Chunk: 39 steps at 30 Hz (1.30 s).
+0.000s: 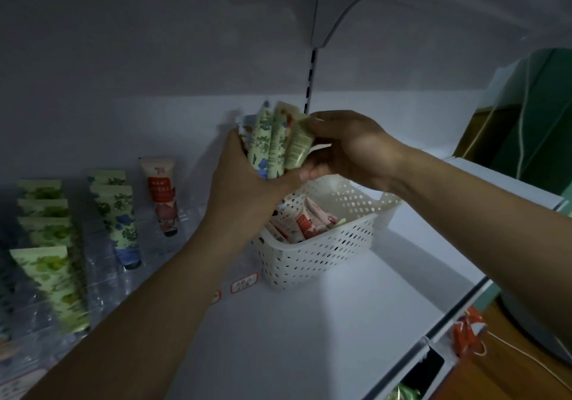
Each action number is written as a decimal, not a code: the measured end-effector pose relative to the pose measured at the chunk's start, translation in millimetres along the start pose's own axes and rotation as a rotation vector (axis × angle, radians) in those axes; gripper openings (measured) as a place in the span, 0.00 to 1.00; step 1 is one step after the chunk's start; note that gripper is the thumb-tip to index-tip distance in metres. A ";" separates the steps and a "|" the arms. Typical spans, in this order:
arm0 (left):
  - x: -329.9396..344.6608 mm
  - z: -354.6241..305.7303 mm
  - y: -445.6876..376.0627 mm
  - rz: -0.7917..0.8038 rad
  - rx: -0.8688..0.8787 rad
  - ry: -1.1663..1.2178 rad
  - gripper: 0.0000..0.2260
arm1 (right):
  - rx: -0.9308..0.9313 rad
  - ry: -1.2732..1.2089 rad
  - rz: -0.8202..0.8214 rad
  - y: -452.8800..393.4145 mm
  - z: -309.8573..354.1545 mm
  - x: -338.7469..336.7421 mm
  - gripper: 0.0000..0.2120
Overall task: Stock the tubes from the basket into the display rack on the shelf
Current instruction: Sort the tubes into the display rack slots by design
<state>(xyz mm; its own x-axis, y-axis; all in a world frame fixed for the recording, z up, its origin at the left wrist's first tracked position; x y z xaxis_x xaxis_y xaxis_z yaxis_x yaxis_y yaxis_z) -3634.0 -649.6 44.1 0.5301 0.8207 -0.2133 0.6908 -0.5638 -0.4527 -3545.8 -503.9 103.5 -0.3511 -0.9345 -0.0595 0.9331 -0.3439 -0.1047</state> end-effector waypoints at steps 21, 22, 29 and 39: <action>-7.1 -11.7 8.2 0.014 -0.037 -0.013 0.23 | 0.114 0.645 0.032 18.3 -24.5 -29.2 0.08; -10.2 -14.5 7.6 -0.001 -0.041 -0.006 0.22 | 0.049 0.642 -0.025 20.3 -17.7 -29.5 0.08; -46.7 -40.9 25.0 -0.093 -0.048 -0.025 0.21 | -0.333 0.484 -0.145 40.4 24.9 -1.2 0.08; -144.1 -35.2 133.0 -0.268 -0.129 -0.106 0.22 | -0.415 0.473 -0.090 47.1 18.6 122.2 0.08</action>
<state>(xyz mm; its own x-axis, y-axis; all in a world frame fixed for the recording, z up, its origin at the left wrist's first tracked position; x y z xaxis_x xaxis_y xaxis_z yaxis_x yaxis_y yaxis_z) -3601.2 -846.1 45.1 0.2713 0.9428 -0.1939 0.8592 -0.3280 -0.3927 -3543.3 -636.0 109.8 -0.5113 -0.7290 -0.4551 0.8241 -0.2657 -0.5003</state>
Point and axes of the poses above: each hand's wrist, its own y-axis away from the middle knuckle, its own x-axis out of the palm, z = x × y, the point moved 2 cm from there along -y, towards the middle knuckle, and after that the axes turned 8 degrees about -y, right-handed, at the moved point
